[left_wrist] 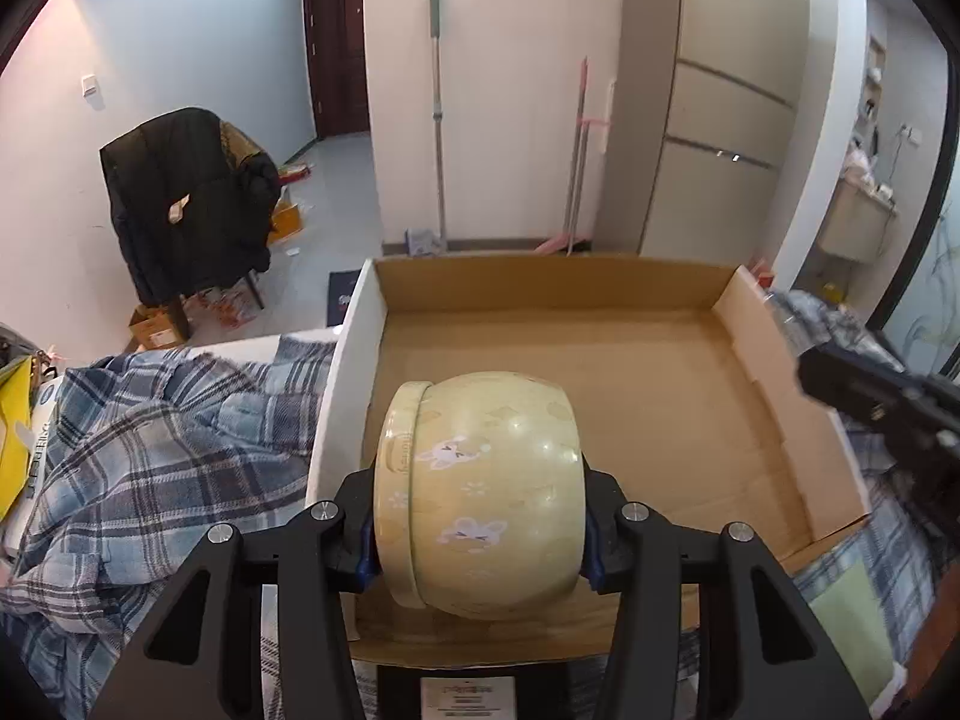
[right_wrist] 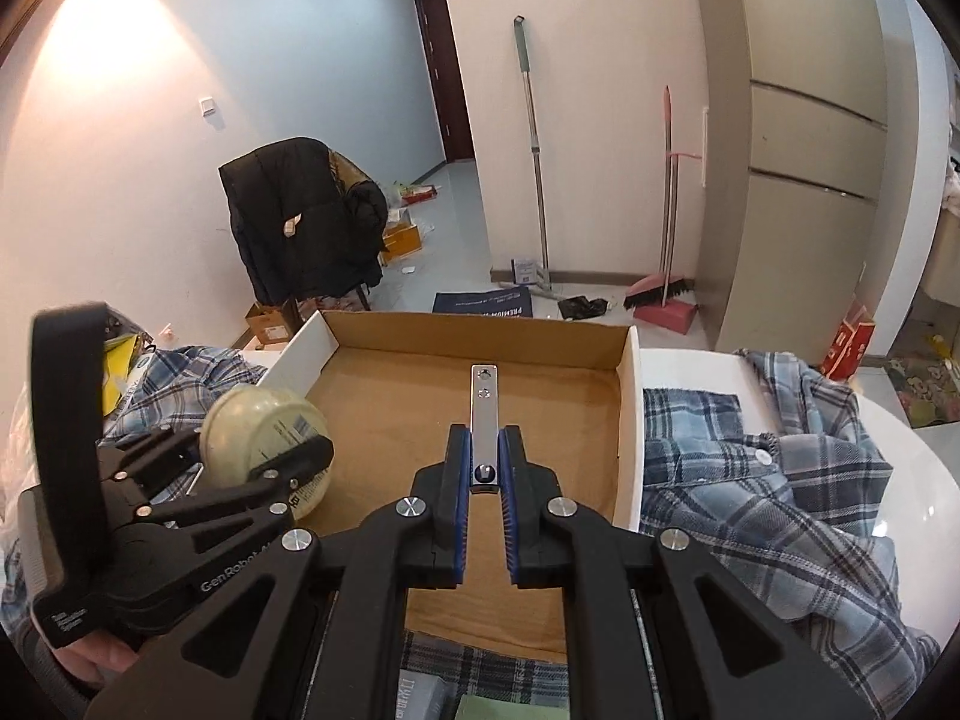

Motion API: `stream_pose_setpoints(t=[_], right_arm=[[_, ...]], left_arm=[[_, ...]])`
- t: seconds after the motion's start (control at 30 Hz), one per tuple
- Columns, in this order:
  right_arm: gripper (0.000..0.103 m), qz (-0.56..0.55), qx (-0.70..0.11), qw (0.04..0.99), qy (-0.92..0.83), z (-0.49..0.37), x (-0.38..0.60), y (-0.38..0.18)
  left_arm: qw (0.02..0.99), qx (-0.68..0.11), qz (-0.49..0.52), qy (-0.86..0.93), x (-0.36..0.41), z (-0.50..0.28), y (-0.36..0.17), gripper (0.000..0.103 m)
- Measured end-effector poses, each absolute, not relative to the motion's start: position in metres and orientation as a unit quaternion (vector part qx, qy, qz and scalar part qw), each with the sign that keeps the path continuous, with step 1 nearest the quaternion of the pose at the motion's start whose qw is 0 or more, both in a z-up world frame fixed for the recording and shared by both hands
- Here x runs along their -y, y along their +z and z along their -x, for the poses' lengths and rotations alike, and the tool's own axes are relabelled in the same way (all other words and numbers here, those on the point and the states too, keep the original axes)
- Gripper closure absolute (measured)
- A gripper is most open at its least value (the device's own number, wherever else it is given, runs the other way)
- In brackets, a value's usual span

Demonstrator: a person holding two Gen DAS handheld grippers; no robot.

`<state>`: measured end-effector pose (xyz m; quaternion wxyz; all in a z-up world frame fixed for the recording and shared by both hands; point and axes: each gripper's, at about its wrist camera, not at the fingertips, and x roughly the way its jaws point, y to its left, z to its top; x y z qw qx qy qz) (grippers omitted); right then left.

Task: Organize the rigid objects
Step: 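Carry the tin with the left gripper into the cardboard box and release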

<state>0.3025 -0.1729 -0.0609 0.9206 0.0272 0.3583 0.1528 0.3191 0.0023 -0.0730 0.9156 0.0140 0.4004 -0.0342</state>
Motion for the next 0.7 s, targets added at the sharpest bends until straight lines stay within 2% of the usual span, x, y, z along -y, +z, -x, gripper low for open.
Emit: stream_pose_setpoints(t=[0.47, 0.5, 0.53, 0.57, 0.63, 0.7], right_arm=[[0.095, -0.058, -0.380, 0.909, 0.159, -0.308, 0.187, -0.066], [0.095, -0.057, -0.383, 0.908, 0.161, -0.308, 0.186, -0.067], [0.095, -0.055, -0.385, 0.907, 0.161, -0.310, 0.185, -0.069], [0.095, -0.051, -0.387, 0.906, 0.161, -0.310, 0.183, -0.070], [0.095, -0.047, -0.390, 0.905, 0.163, -0.309, 0.181, -0.071], [0.095, -0.048, -0.402, 0.901, 0.159, -0.310, 0.181, -0.074]], left_arm=[[0.892, -0.449, -0.004, -0.054, 0.002, -0.325, -0.082, 0.051], [0.891, -0.451, -0.003, -0.055, 0.001, -0.325, -0.083, 0.047], [0.893, -0.447, 0.005, -0.056, 0.000, -0.325, -0.082, 0.034], [0.902, -0.427, 0.015, -0.060, -0.001, -0.320, -0.077, 0.025], [0.924, -0.376, 0.016, -0.059, 0.000, -0.308, -0.061, 0.024], [0.944, -0.324, -0.004, -0.052, 0.003, -0.293, -0.044, 0.015]])
